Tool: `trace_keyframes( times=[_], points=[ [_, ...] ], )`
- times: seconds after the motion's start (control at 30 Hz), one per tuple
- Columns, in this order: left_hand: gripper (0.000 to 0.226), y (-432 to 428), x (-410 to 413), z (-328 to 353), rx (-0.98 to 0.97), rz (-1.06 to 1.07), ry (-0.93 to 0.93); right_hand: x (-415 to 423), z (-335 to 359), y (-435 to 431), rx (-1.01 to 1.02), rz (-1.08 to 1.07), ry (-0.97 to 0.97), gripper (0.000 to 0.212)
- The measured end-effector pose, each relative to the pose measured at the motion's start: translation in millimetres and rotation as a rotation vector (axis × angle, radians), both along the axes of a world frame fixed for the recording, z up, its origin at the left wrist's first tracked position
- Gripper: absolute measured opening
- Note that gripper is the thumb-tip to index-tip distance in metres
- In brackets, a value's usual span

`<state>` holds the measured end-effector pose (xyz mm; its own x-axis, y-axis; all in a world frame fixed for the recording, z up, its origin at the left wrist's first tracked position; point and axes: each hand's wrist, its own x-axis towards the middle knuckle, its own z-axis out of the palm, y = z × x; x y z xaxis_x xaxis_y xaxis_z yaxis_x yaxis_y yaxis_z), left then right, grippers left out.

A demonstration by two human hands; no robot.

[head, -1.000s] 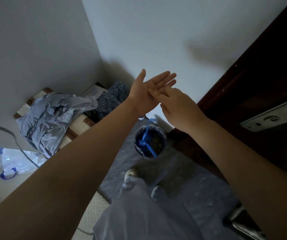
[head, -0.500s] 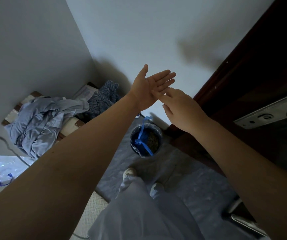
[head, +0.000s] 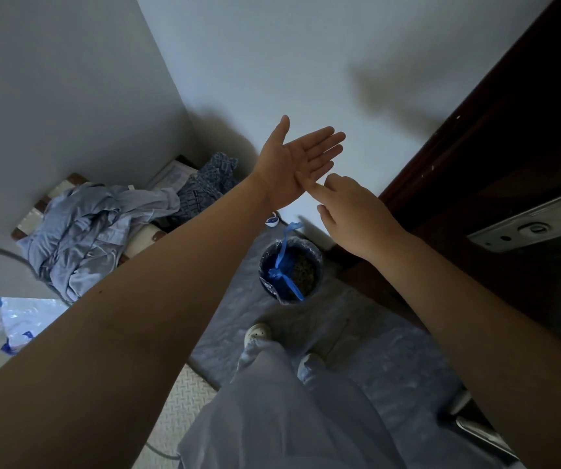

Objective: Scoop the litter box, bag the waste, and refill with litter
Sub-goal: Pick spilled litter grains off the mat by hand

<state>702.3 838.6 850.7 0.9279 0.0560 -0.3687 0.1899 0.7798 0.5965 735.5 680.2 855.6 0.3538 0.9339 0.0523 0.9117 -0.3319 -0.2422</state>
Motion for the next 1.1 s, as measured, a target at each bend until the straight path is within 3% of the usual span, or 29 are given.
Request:
trace_keyframes(
  times=[0.4,0.67,0.83,1.1],
  points=[
    [0.075,-1,-10,0,-0.05,0.016,-0.008,-5,8,6,0.062,0.0,0.015,0.056],
    [0.075,3,-15,1,0.031,0.005,-0.009,-21,-9,-9,-0.03,-0.026,0.009,0.062],
    [0.075,1,-20,-2,0.043,0.004,0.017,-23,-4,-9,0.033,-0.032,-0.009,0.056],
    [0.075,-1,-23,7,0.039,0.027,0.002,-33,-3,7,0.054,-0.038,0.026,0.068]
  ],
)
